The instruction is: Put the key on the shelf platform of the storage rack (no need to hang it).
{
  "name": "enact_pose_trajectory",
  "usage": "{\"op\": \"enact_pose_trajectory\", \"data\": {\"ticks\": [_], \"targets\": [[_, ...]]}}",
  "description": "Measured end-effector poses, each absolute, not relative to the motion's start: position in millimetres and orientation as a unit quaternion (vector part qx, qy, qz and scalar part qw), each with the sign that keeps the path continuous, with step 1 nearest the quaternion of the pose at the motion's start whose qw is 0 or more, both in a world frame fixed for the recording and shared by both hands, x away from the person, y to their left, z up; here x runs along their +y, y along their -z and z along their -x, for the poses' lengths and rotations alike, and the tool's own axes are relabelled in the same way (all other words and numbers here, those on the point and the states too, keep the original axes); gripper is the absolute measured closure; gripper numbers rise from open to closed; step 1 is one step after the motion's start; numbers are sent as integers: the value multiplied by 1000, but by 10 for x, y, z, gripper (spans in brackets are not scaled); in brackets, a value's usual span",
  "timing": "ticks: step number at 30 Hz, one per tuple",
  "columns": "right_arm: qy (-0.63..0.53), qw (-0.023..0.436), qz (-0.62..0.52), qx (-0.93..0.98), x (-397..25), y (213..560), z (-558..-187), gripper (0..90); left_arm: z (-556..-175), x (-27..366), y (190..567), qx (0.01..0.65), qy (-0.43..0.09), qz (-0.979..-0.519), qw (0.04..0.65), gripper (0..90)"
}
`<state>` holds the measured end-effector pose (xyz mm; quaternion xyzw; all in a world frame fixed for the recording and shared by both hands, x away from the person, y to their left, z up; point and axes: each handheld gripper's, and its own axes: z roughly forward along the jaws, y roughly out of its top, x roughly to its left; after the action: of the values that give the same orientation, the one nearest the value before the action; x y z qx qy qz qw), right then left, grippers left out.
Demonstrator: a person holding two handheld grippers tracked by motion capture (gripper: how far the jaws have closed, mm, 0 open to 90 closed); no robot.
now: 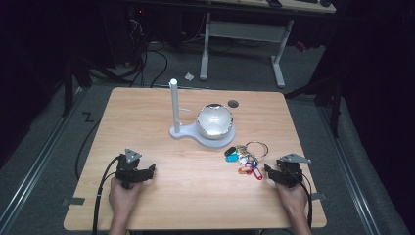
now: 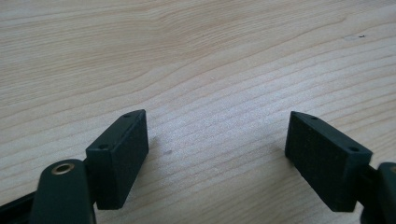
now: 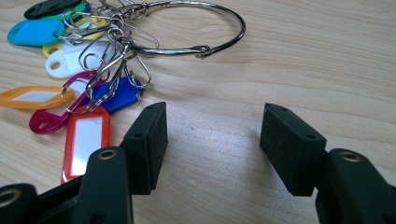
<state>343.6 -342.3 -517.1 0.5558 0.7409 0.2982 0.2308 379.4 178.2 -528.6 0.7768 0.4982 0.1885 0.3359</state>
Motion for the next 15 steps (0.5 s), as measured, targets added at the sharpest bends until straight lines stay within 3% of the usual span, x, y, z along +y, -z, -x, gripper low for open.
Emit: {"op": "enact_pose_trajectory", "data": {"ticks": [15], "targets": [[-310,217,-556,741,-3426,5155,-3425,473,-3794,1781,5286,498,-189,-777,336,219]]}}
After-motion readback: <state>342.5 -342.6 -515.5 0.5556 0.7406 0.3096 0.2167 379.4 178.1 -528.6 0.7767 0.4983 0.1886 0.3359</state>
